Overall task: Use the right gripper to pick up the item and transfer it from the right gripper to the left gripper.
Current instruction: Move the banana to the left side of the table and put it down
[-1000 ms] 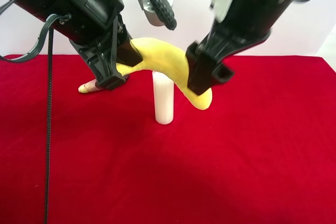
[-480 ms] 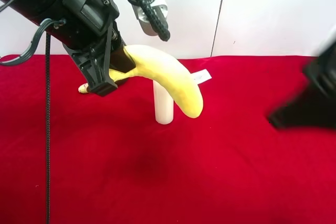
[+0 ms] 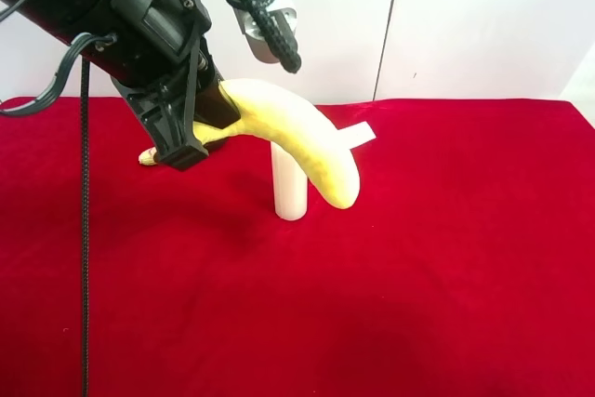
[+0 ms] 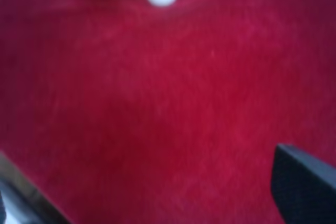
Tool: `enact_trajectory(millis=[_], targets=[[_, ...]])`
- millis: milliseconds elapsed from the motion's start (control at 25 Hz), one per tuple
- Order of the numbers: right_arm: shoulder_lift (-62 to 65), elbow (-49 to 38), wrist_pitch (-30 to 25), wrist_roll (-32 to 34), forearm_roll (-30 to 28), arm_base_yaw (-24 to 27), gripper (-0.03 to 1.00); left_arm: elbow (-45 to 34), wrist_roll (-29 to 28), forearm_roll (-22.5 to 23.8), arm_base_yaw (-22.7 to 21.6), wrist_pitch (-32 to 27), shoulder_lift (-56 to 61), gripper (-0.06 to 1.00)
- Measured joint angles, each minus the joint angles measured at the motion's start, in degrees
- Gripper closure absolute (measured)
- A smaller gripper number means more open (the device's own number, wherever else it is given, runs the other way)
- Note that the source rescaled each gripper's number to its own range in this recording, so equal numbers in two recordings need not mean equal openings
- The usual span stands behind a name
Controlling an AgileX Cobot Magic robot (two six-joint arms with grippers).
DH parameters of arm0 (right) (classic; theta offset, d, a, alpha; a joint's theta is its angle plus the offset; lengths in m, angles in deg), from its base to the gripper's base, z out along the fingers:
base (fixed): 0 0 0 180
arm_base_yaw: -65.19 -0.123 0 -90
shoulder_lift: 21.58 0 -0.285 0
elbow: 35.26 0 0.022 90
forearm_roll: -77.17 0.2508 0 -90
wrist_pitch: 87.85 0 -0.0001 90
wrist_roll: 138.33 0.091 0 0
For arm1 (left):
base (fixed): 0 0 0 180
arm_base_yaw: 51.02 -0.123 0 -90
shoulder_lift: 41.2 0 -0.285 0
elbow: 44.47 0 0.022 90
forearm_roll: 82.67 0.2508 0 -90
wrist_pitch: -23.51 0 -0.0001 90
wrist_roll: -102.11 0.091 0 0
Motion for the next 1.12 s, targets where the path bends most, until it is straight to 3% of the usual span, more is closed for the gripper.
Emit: enact_trajectory(millis=[760,880,1120], targets=[[4.8,-3.7,0.0,0.2,0.0,0.8,-0.03,0.0,0.0,0.0,0.0,2.1,0.0,0.94],[4.8,-3.7,0.0,0.2,0.0,6.2,-0.03,0.0,0.0,0.0,0.0,3.5,0.0,0.94],[5.0,-3.7,0.0,0.2,0.0,23.8,-0.03,0.0,-0.6,0.0,0.0,3.6,0.0,0.94]])
